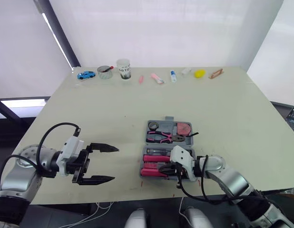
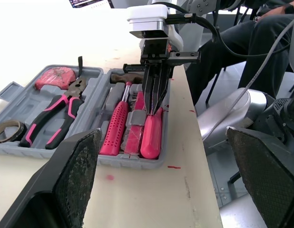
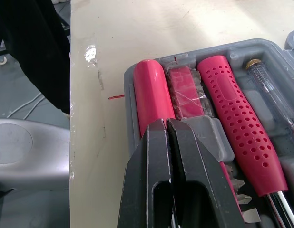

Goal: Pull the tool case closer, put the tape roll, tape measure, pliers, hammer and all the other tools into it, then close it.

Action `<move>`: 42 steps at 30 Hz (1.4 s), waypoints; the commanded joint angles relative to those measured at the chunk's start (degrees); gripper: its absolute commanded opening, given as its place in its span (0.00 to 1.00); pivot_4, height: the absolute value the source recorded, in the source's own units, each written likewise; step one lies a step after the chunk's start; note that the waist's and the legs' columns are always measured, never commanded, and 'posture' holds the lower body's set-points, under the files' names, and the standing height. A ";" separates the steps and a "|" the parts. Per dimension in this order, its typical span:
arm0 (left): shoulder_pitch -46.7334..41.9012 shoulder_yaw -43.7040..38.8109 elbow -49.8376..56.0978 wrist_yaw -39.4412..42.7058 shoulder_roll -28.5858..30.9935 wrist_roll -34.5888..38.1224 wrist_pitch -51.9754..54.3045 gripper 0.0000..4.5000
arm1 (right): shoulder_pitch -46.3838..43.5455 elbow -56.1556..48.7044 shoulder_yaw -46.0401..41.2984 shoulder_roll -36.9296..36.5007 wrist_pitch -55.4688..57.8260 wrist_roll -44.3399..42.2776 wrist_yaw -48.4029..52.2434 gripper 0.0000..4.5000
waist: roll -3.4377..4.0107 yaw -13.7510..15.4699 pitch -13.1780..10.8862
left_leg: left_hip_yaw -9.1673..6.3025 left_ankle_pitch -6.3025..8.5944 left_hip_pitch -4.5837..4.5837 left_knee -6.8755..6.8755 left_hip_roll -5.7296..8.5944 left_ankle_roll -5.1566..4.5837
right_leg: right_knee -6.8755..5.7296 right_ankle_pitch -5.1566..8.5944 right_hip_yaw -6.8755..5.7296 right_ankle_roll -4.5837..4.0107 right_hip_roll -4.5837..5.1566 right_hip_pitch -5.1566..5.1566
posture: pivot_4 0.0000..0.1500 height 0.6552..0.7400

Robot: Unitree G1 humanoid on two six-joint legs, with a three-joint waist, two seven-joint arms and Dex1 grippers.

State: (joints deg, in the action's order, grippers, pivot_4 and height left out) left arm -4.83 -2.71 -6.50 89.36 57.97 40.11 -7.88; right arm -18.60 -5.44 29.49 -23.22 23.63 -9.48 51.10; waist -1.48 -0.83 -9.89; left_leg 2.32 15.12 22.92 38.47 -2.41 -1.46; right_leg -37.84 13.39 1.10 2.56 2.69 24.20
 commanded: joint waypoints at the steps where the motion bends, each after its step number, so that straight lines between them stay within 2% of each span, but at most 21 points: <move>1: -0.71 -0.45 0.07 3.14 0.69 1.05 -0.90 1.00 | 1.59 2.06 1.70 -0.54 0.33 1.94 0.84 0.02 | 0.00 -0.01 0.00 | 0.00 0.00 -0.01 0.00 0.00 0.00 | 0.00 0.00 0.00 0.00 0.00 -0.01 | 1.00 1.00; 13: -1.12 -0.54 -0.18 3.14 0.28 0.80 -0.77 1.00 | 1.77 5.27 2.12 -0.31 -0.53 4.56 1.17 0.02 | -0.07 -0.06 0.07 | 0.00 0.00 -0.19 0.01 -0.01 0.00 | -0.03 0.00 0.01 -0.01 -0.01 -0.13 | 1.00 1.00; 17: -1.28 -1.05 -0.27 3.14 -0.26 0.55 0.02 1.00 | 2.18 3.49 -0.19 0.96 -1.00 2.12 1.02 0.02 | -0.09 -0.06 0.09 | 0.00 0.00 -0.22 0.01 -0.02 0.00 | -0.03 0.00 0.01 -0.01 -0.02 -0.15 | 1.00 1.00; 20: -1.33 -2.35 -0.22 2.64 -1.48 0.40 1.88 1.00 | 3.17 0.71 -3.54 1.60 -2.74 -0.02 0.78 0.02 | -0.07 0.01 0.07 | -0.01 0.00 -0.21 0.01 -0.04 0.00 | -0.03 0.00 0.01 -0.01 -0.03 -0.15 | 1.00 1.00; 23: -1.68 -3.69 -0.31 0.26 -3.15 -0.12 3.54 1.00 | 5.01 -0.49 -7.38 2.15 -10.33 -1.78 1.04 0.02 | -0.07 0.06 0.06 | 0.00 0.00 -0.14 0.01 -0.03 0.00 | -0.01 0.00 0.01 0.00 -0.02 -0.14 | 1.00 1.00; 30: -2.90 -6.89 -2.51 -8.67 -7.14 -1.54 9.28 1.00 | 12.64 -6.05 -18.80 -0.55 -14.58 -6.90 -0.81 0.02 | -0.06 0.25 0.05 | -0.08 0.00 -0.07 0.01 0.01 0.00 | 0.04 -0.01 -0.01 0.02 -0.01 -0.15 | 1.00 1.00; 33: -3.06 -8.26 -5.82 -12.88 -8.80 -4.70 8.78 1.00 | 17.50 -7.08 -24.99 -2.17 -16.04 -9.40 -1.41 0.02 | -0.06 0.17 0.05 | -0.08 0.00 -0.08 0.01 0.01 0.00 | 0.02 -0.01 -0.01 0.02 -0.02 -0.16 | 1.00 1.00; 42: 0.83 -15.17 -9.35 -20.12 -14.48 -7.58 3.98 1.00 | 30.79 -4.59 -40.11 -2.33 -25.03 -13.85 -3.44 0.02 | -0.08 0.05 0.06 | -0.04 0.00 -0.13 0.01 0.01 0.00 | 0.03 -0.01 0.02 0.02 -0.01 -0.19 | 1.00 1.00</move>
State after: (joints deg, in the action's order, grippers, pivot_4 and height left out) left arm -5.50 -14.19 -15.90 71.79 44.01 33.10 -2.18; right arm 9.51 -10.02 -5.36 -25.53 2.91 -20.91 47.87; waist -1.56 -0.78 -9.83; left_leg 2.28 15.12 22.78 38.48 -2.40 -1.45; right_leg -37.81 13.37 1.13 2.58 2.68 24.01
